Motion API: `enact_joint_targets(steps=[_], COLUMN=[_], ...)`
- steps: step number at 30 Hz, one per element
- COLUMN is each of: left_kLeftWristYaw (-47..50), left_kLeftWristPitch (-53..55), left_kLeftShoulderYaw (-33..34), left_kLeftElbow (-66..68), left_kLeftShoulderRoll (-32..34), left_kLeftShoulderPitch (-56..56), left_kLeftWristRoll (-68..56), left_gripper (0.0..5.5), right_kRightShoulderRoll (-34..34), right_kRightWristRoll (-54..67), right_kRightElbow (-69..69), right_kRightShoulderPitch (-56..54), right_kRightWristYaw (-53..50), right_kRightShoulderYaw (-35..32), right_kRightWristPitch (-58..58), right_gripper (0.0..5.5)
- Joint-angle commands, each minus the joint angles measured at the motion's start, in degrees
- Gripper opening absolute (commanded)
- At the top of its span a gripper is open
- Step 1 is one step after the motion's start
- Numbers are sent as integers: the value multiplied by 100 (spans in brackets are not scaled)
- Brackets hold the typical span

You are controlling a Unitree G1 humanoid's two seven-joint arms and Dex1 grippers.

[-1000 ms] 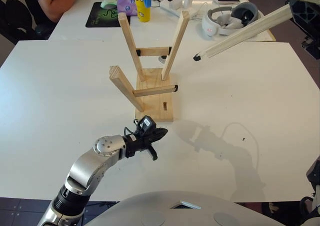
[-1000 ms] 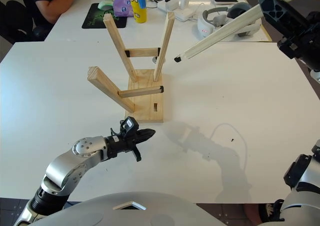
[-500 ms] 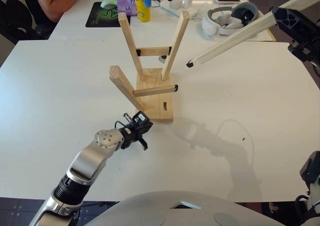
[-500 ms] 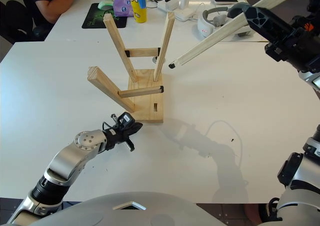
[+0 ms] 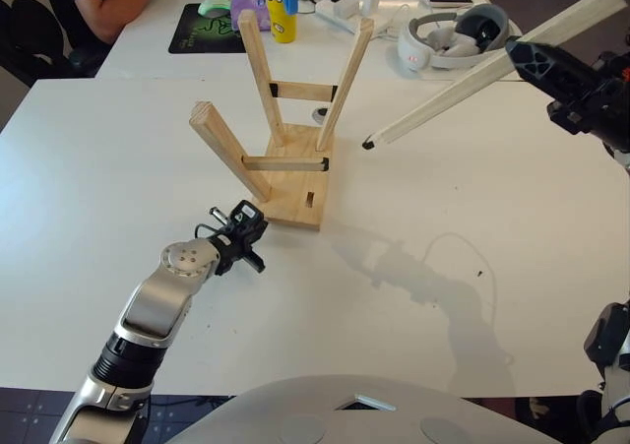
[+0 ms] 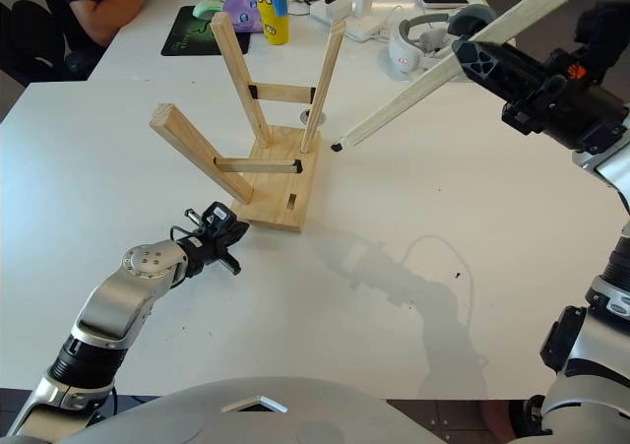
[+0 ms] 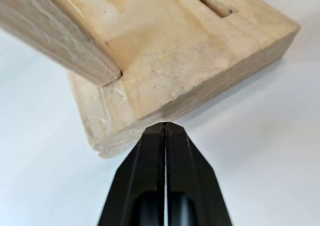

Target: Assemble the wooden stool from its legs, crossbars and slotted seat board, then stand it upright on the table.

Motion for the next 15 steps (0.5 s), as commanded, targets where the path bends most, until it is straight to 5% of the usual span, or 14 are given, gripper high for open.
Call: enact_joint_targets(steps=[1,15], left_kLeftWristYaw=[-259,734], left_kLeftWristPitch=[-40,299], left_kLeftShoulderYaw=[208,146], left_kLeftElbow=[-393,396], left_kLeftShoulderRoll=[-430,-701], left_kLeftShoulderPitch=[-35,-55], left_kLeftWristRoll=[-656,50], left_gripper=[0,0], right_kRightShoulderRoll=[281,1134], right_kRightWristRoll=[-420,-1784], right_kRightElbow=[-296,229], right_kRightShoulderPitch=[414,-74], right_kRightWristYaw=[190,818], right_kRightShoulderYaw=[312,1609], right_kRightWristPitch=[-400,-1590], right_gripper=[205,205])
